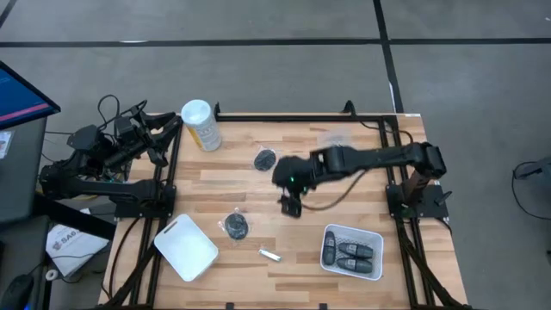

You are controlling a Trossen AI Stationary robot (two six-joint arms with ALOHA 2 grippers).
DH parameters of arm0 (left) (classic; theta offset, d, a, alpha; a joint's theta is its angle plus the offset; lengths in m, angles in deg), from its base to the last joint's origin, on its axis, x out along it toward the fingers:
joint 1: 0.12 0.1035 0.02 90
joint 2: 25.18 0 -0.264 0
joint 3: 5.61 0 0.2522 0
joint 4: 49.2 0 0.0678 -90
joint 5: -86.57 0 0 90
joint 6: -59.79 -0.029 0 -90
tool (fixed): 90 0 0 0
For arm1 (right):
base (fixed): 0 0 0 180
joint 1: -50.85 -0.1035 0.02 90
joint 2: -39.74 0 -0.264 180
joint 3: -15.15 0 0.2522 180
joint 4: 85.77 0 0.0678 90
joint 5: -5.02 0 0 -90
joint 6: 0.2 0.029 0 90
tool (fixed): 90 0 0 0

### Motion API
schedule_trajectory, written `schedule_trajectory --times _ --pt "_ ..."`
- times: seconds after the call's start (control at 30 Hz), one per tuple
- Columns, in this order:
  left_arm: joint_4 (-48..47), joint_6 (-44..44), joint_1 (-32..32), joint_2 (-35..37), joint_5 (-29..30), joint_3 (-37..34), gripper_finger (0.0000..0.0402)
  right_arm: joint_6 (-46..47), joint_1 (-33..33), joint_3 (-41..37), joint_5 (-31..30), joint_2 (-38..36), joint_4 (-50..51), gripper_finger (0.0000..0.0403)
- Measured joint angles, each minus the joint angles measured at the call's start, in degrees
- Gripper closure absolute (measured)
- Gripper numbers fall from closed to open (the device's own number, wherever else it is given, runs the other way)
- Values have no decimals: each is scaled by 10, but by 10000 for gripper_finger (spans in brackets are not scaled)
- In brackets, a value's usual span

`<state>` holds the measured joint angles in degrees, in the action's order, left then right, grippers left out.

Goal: Pick & Place Travel size toiletries
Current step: Put the silver nail cutter into the transparent bin

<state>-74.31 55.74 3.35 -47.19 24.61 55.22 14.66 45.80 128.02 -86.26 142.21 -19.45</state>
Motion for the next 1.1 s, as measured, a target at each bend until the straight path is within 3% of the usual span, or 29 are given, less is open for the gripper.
schedule_trajectory --times 0.2,0.37,0.8,1.1 --pt "0 -1 0 0 0 0 224 53 -62 0 -18 3 -47 147" --pt "0 -1 0 0 0 0 224 73 -95 1 -48 47 -74 147" --pt "-4 0 0 -8 0 0 224 108 -147 5 -25 215 -92 147" --pt "-3 -2 0 -10 0 0 224 129 -174 17 -7 279 -97 147"
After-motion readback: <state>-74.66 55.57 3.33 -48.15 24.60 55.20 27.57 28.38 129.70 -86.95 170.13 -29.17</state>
